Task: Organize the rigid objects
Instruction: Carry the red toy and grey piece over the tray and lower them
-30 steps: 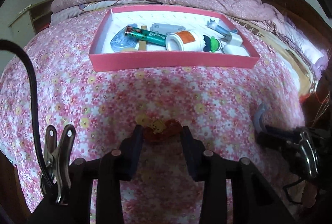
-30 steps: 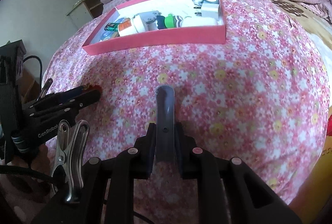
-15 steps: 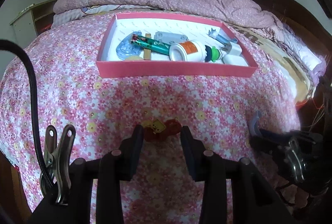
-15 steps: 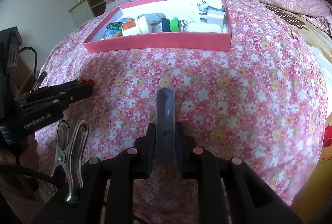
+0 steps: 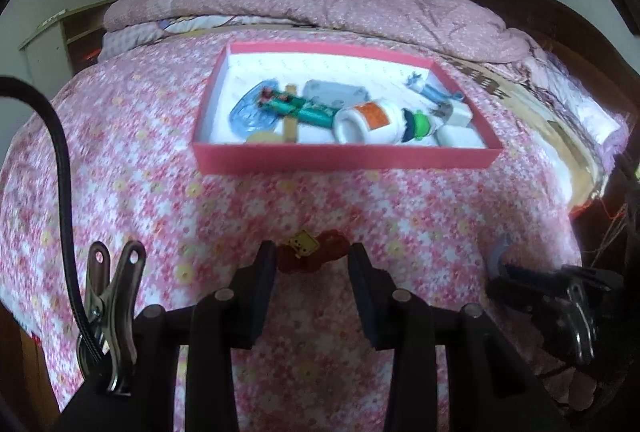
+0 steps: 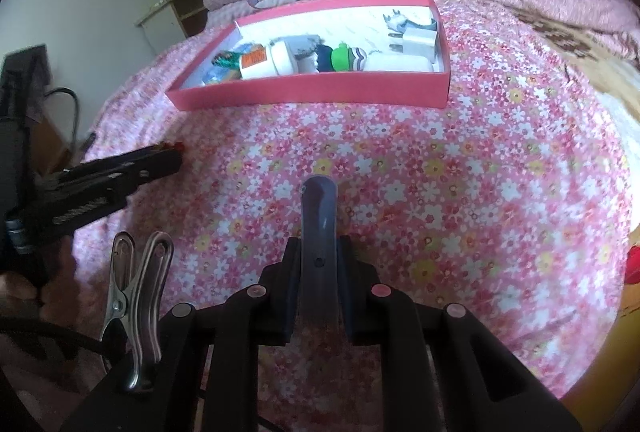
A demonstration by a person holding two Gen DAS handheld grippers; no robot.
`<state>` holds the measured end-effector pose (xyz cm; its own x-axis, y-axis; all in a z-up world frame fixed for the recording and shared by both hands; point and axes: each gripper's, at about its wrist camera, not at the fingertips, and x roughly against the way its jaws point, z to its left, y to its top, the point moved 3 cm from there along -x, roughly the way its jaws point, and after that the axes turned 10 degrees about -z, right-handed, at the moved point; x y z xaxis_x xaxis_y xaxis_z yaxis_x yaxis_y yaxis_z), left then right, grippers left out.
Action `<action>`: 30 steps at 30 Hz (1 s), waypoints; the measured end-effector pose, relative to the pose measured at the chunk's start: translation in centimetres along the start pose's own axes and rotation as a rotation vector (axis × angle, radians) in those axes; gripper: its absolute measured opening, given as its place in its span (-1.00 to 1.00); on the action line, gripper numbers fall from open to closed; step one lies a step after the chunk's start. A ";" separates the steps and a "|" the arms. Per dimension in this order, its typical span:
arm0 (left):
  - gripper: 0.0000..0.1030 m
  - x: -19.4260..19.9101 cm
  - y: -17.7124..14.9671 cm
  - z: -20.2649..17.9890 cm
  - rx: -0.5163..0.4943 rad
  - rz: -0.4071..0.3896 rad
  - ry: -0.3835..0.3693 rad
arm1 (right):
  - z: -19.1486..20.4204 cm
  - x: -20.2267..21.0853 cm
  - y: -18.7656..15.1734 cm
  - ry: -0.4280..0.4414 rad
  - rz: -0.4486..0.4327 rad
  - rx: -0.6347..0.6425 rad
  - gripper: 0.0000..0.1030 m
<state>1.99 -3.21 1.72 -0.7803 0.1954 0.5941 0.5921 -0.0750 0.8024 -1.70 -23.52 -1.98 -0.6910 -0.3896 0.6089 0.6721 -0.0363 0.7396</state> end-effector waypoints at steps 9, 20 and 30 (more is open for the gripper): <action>-0.24 0.2 2.6 -0.5 0.008 -0.025 -0.051 | -0.2 0.0 1.7 0.018 0.004 -0.045 -0.64; -0.25 -0.2 7.7 -0.1 0.003 -0.087 -0.071 | 0.4 -0.1 6.0 0.035 -0.023 -0.044 -0.64; -0.25 -4.4 11.3 -1.0 0.006 -0.074 -0.105 | -1.0 -1.8 11.2 0.003 -0.073 -0.073 -0.64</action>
<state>11.88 -5.85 8.21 -0.7969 0.3015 0.5235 0.5350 -0.0504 0.8434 7.32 -24.17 4.95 -0.7377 -0.3866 0.5534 0.6379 -0.1311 0.7588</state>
